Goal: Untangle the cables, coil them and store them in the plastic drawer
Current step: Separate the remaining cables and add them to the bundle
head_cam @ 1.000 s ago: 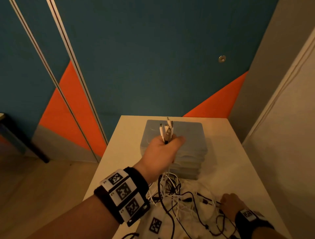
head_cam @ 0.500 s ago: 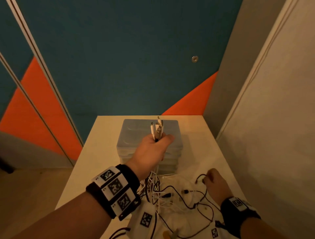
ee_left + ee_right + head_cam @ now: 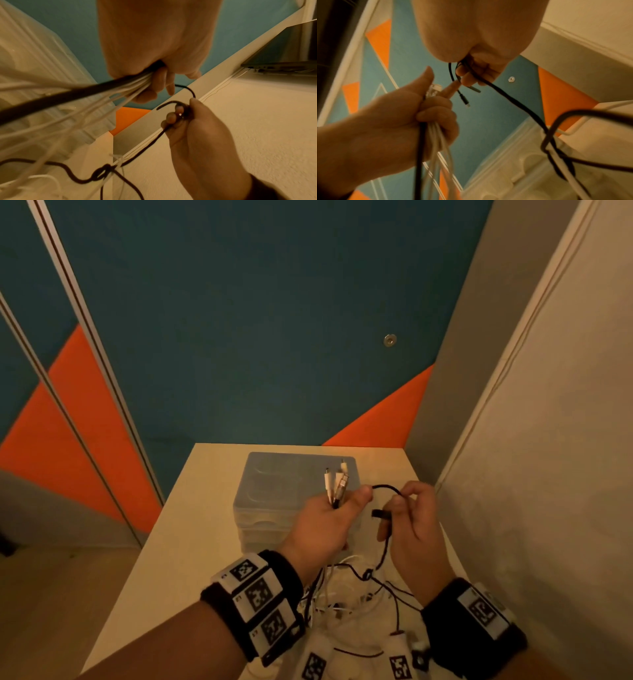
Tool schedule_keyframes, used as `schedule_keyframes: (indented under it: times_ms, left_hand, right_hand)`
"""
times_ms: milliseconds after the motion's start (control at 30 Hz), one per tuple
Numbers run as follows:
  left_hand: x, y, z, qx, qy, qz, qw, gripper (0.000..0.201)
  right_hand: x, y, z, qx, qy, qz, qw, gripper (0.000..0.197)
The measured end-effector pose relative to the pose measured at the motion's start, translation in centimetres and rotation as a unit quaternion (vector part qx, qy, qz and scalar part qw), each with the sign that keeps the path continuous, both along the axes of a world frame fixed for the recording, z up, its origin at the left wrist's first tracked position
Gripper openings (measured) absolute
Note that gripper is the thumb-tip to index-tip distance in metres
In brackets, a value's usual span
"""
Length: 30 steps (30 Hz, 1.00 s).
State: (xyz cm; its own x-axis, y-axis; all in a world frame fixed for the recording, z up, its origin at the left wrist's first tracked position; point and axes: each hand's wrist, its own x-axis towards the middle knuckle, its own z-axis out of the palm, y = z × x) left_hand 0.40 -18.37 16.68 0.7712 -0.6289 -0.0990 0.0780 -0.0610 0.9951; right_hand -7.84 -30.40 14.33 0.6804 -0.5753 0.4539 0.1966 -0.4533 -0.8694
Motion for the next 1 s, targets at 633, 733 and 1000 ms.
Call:
schedule_keyframes:
  times_ms: [633, 733, 1000]
  left_hand:
    - [1.3, 1.5, 4.2, -0.182, 0.002, -0.036, 0.983, 0.042]
    - [2.0, 2.4, 6.2, -0.204, -0.003, -0.027, 0.979, 0.042]
    - [3.7, 3.9, 6.1, -0.148, -0.08, -0.02, 0.986, 0.043]
  right_hand:
    - [0.2, 0.8, -3.5, -0.075, 0.199, 0.157, 0.964, 0.008]
    - [-0.2, -0.7, -6.4, -0.097, 0.303, 0.158, 0.935, 0.013]
    - [-0.9, -2.5, -7.9, -0.032, 0.348, 0.147, 0.925, 0.026]
